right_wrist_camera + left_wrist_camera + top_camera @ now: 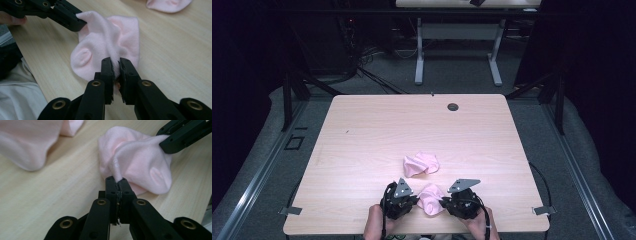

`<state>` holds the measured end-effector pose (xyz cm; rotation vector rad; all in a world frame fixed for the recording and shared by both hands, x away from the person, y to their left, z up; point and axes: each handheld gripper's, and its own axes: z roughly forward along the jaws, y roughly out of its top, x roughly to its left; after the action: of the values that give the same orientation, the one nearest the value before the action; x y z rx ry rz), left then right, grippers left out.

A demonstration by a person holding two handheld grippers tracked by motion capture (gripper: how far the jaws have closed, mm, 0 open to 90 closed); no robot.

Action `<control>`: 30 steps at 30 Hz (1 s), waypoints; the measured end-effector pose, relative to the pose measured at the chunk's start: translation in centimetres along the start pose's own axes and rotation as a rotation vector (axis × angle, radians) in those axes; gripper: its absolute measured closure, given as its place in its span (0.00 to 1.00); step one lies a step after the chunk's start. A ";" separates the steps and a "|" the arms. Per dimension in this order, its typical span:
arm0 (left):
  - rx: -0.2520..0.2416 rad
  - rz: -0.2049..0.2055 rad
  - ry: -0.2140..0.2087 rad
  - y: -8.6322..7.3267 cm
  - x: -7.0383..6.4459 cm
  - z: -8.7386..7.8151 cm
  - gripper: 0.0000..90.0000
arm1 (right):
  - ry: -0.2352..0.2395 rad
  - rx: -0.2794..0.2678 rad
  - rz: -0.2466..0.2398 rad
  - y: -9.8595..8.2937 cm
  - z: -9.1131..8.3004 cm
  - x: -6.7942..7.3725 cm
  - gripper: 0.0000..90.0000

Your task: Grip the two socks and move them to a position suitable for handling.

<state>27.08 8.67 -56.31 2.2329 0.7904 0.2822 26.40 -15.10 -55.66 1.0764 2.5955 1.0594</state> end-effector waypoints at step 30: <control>0.089 0.111 0.140 0.5 0.3 0.3 0.52 | -0.017 0.046 0.050 -0.2 -0.8 -3.6 0.61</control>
<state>27.69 8.40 -56.22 2.3652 0.7665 0.4699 28.60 -18.07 -55.64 1.1608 2.6046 1.0004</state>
